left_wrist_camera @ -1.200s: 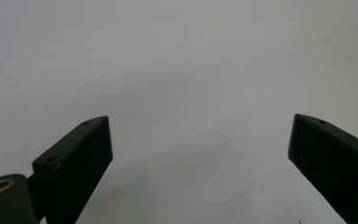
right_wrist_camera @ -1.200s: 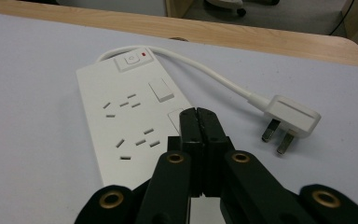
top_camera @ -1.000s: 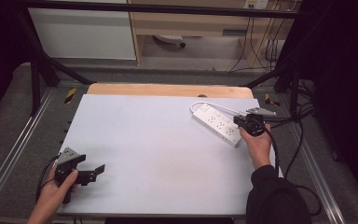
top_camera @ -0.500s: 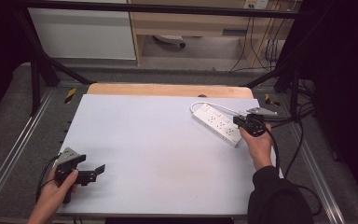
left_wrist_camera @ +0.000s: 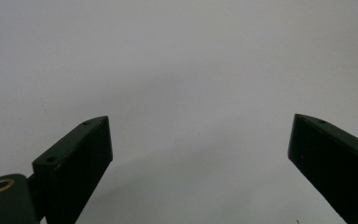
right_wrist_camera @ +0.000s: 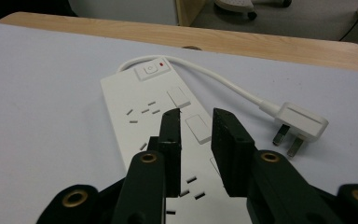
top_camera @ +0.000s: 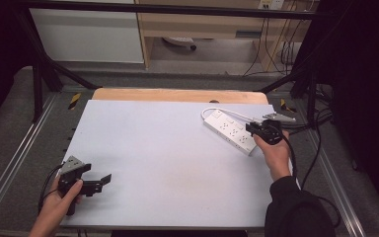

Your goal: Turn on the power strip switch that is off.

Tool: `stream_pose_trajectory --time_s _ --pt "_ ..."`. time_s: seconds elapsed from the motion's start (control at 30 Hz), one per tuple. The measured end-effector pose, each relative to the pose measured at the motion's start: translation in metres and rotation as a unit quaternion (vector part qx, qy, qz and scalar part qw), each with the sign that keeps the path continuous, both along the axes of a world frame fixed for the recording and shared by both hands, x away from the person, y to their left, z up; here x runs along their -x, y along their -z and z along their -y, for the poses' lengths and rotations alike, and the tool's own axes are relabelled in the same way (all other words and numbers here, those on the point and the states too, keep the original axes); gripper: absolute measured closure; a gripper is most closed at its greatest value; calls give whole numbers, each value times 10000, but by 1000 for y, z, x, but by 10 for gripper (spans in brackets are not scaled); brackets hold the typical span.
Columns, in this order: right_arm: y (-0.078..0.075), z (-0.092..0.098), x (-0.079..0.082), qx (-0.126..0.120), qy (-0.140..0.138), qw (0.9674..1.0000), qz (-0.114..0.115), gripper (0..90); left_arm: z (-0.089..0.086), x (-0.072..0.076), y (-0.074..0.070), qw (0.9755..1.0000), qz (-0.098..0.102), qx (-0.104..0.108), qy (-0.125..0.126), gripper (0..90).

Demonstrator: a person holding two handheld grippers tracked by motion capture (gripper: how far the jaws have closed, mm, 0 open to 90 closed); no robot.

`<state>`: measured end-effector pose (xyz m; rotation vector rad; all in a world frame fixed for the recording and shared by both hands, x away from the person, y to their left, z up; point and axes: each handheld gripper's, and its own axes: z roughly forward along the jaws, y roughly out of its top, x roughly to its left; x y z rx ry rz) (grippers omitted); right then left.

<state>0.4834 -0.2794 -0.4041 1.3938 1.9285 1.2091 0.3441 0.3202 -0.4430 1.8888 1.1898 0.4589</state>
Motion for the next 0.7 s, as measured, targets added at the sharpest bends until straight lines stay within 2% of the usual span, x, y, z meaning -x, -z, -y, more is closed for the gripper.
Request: stream_pose_trajectory --time_s 0.27,0.57,0.7 --pt "-3 0 1 -85 54 9999 -52 560 0 0 0 10000 3 9 2 64" --pt "-6 1 2 -180 177 9996 -134 331 0 0 0 10000 8 7 -2 64" --pt "-8 1 4 -172 194 9996 -137 269 0 0 0 10000 10 4 3 64"
